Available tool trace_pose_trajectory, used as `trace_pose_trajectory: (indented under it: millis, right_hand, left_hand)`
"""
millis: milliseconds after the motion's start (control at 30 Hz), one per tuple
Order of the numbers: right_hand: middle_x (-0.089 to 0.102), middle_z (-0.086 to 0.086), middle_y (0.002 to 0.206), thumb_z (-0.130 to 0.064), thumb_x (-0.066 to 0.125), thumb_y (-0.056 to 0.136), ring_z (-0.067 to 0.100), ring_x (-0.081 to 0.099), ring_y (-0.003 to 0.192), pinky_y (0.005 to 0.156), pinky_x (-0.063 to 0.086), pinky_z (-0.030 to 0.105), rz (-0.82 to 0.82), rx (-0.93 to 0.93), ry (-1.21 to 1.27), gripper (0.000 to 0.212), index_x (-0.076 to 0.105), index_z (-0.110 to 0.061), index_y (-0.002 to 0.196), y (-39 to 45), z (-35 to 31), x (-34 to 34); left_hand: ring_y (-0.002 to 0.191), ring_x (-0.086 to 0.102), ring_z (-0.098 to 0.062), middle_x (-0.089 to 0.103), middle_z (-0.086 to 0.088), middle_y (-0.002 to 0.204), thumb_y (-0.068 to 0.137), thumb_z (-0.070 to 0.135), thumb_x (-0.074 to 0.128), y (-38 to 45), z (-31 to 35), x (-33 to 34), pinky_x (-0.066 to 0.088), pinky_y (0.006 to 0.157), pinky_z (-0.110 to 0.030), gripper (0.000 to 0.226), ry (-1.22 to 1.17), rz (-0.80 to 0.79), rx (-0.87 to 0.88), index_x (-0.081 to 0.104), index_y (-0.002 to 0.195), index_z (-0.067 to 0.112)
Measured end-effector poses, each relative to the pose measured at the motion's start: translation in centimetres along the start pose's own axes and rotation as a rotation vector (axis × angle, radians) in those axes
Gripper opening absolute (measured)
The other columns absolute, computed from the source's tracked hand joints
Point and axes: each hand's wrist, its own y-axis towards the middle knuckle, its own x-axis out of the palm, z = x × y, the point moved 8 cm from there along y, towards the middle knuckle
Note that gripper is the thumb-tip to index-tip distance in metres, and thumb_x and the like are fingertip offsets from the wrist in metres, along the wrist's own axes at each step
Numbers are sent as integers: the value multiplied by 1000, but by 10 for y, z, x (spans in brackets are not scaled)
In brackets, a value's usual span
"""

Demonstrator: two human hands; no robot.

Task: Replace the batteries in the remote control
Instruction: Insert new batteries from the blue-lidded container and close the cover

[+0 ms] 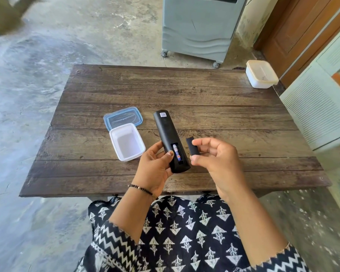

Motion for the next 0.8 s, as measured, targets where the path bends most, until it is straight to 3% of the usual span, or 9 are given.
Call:
trace_pose_trajectory:
  millis: [67,200,367,500,633,800]
  right_hand:
    - [70,-1,93,9,70,68,13,67,85,75,54,23,-72,8,-45,38,67,-20,92,-3,-3,5]
    - [70,-3,92,6,70,72,9,69,77,71,56,21,-172,-36,-162,37,66,-19,99,-9,-8,16]
    - [71,3,84,3,65,80,12,70,69,60,58,25,-36,-112,-190,24,68,-13,97,-14,-7,14]
    - [71,-2,85,-4,72,75,8,69,65,62,57,23,34,-123,-283,28,69,-17,101,-18,-6,11]
    - [61,-10,103,-4,75,71,11,63,81,73,55,23,-1,-187,-435,39,67,-17,107,-20,-11,14]
    - [63,-6,109,1,68,76,9,59,95,86,51,23,46,-298,-613,40,65,-14,113,-24,-18,16]
  left_hand:
    - [67,71,-19,66,-17,95,88,-10,44,0,2,1,58,55,-32,29,-6,-9,6,54,111,5]
    - [63,70,-16,67,-13,90,89,-10,44,0,1,2,58,55,-30,28,-21,-5,-12,55,104,10]
    - [63,70,-18,68,-13,88,88,-11,44,-1,-3,3,60,59,-34,29,-43,-1,-18,56,105,10]
    - [65,69,-18,68,-13,91,88,-11,45,-4,-5,5,59,60,-34,35,-14,-1,13,52,117,7]
    - [68,68,-19,67,-13,92,88,-12,44,-6,-6,4,58,63,-33,38,-43,17,30,48,123,4]
    - [70,68,-19,66,-13,93,88,-12,44,-7,-6,4,60,62,-31,40,-75,35,28,47,126,2]
